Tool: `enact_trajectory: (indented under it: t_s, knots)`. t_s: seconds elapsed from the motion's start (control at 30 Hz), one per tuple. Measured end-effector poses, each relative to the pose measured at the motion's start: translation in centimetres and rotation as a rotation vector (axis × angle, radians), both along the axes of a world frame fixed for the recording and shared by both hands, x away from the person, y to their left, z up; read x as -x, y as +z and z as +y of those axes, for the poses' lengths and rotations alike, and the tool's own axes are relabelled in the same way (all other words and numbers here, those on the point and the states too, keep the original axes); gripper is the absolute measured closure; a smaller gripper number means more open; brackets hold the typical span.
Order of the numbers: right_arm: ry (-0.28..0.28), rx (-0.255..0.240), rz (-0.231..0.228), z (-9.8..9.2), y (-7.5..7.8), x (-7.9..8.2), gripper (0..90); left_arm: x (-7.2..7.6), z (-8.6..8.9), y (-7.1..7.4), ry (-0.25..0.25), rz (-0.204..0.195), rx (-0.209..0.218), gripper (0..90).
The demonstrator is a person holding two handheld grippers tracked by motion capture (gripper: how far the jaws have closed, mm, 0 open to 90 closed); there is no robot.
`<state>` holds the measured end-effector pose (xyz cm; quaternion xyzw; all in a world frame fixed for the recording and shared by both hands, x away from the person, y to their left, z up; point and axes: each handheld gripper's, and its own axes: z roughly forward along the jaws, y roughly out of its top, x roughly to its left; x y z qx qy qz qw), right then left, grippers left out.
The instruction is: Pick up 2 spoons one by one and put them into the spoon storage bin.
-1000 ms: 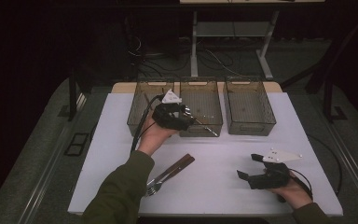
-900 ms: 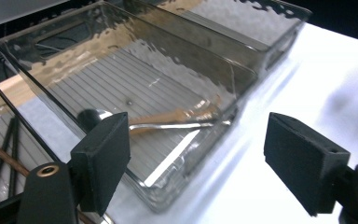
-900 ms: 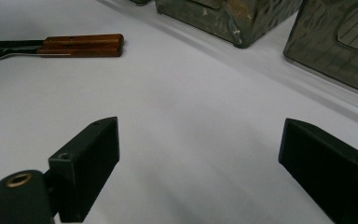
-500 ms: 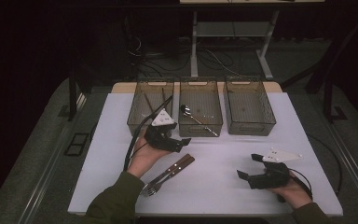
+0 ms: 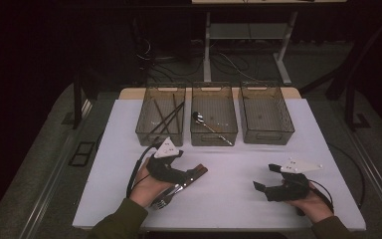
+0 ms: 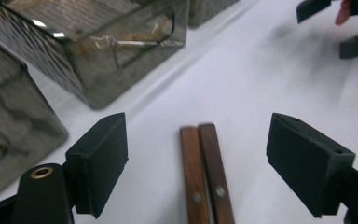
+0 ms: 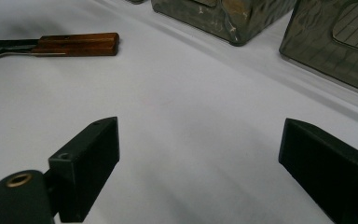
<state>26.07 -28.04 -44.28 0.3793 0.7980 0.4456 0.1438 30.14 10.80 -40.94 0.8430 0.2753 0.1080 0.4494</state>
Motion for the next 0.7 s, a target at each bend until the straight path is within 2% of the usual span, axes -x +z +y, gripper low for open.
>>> enact_trajectory:
  t_s: [0.27, 0.43, 0.53, 0.7]
  knots:
    - [-0.004, 0.002, 0.001, -0.1, 0.0, 0.0, 12.2, 1.1, 1.4, -0.7, 0.018, 0.014, -0.008, 25.0]
    - [-0.003, 0.005, -0.002, -0.1, 0.0, 0.0, 12.2, 1.6, 2.3, -1.0, 0.026, 0.03, -0.02, 34.9]
    - [-0.005, 0.002, 0.001, -0.1, 0.0, 0.1, 12.2, 2.0, 2.8, -1.2, 0.034, 0.046, -0.008, 39.9]
    - [-0.01, 0.002, -0.002, -0.2, 0.0, 0.1, 12.2, 2.2, 3.2, -1.8, 0.03, 0.069, -0.041, 52.0]
